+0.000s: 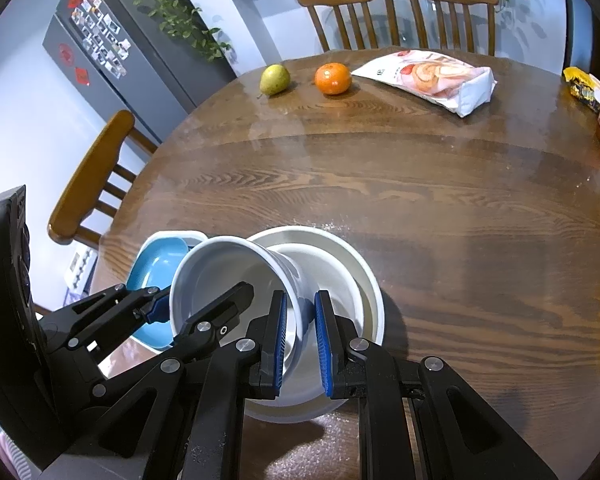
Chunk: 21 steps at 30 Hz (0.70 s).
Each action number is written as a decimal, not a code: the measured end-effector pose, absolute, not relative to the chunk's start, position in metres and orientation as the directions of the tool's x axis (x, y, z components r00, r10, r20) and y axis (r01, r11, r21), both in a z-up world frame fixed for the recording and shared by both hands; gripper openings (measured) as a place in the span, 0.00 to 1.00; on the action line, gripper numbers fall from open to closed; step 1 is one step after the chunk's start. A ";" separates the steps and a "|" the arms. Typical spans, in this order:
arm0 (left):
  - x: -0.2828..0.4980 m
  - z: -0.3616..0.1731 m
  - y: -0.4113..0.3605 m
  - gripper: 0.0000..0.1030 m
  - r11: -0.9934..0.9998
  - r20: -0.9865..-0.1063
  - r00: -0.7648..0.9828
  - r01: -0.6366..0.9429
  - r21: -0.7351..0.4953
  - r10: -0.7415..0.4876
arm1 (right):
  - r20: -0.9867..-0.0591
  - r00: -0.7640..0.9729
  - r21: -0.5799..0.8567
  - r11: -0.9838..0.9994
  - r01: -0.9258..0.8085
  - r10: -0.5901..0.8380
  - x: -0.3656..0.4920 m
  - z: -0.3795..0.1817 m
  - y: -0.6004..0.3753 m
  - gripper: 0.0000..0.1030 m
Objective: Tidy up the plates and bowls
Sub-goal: 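Lower the ramekin with the left gripper into the large white bowl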
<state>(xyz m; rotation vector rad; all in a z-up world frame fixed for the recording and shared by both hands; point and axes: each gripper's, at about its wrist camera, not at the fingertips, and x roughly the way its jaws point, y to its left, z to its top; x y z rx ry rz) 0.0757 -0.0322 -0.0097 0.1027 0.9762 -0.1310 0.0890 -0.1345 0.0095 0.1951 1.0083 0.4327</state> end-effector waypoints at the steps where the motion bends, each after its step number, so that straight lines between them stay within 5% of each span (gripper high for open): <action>1: 0.076 -0.010 -0.032 0.20 0.987 -0.831 0.552 0.157 0.027 -0.065 | -0.775 0.456 0.354 0.899 -0.259 0.437 0.090 0.009 -0.134 0.17; 21: 0.083 -0.021 -0.036 0.19 0.987 -0.855 0.515 0.160 0.029 -0.058 | -0.796 0.426 0.352 0.901 -0.252 0.430 0.099 0.000 -0.132 0.17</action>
